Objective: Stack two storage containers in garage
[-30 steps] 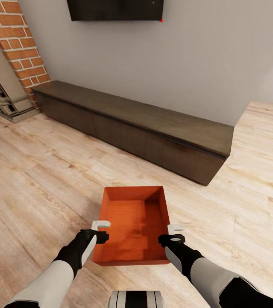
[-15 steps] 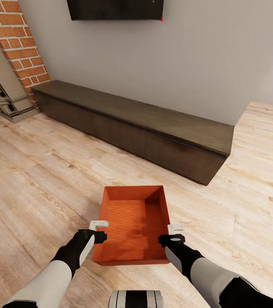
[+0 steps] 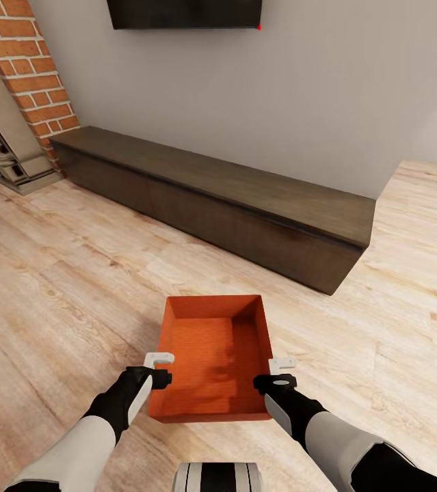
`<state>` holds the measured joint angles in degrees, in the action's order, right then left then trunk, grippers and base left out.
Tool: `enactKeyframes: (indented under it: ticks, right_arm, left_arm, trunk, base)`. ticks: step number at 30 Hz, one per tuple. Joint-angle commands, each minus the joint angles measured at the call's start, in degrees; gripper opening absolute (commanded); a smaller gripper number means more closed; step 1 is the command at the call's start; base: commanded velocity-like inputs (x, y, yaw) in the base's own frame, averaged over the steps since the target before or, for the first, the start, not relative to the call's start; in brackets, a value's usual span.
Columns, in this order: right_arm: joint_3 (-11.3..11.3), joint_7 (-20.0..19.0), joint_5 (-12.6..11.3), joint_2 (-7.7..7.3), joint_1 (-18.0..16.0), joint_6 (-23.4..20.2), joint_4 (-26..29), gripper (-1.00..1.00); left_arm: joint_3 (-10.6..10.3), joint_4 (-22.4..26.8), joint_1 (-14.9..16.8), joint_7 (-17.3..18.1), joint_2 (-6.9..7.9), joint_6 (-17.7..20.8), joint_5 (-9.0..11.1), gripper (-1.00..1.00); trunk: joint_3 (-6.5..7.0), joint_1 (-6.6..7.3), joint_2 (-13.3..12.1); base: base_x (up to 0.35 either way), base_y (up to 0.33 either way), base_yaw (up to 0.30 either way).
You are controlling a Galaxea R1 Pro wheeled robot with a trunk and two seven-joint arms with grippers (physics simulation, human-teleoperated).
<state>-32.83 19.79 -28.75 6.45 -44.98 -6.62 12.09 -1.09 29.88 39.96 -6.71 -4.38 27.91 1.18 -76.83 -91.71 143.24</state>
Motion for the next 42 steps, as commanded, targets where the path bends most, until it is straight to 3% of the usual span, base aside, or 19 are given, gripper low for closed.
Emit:
enactKeyframes:
  ticks: [1, 14, 15, 38, 42]
  right_arm:
    - [-0.48, 0.38, -0.25, -0.03, -0.02, -0.41, 0.12, 1.00]
    - [-0.46, 0.42, -0.29, -0.12, -0.02, -0.49, 0.12, 1.00]
    - [-0.47, 0.42, -0.29, -0.20, -0.02, -0.50, 0.12, -1.00]
    - [-0.39, 0.42, -0.43, -1.44, -0.02, -0.41, 0.12, -1.00]
    - [-0.37, 0.42, -0.43, -1.44, -0.02, -0.41, 0.12, -1.00]
  left_arm:
    - [-0.09, 0.10, 0.02, -0.30, -0.02, 0.30, 0.12, 1.00]
    - [0.10, -0.07, -0.01, -0.37, -0.17, 0.26, 0.39, 1.00]
    - [0.09, -0.14, -0.02, -0.37, -0.15, 0.26, 0.42, -1.00]
    - [0.12, -0.18, 0.03, -0.40, -0.28, -1.54, 0.59, -1.00]
    - [0.12, -0.36, 0.00, -0.41, -0.28, -1.54, 0.58, -1.00]
  trunk:
    - [-0.04, 0.01, 0.02]
    - [-0.04, 0.01, 0.02]
    - [-0.04, 0.01, 0.02]
    - [-0.04, 0.01, 0.02]
    - [0.72, 0.69, -1.20]
  base:
    - [0.000, 0.000, 0.000]
    - [0.000, 0.000, 0.000]
    - [0.000, 0.000, 0.000]
    - [0.000, 0.000, 0.000]
    - [0.000, 0.000, 0.000]
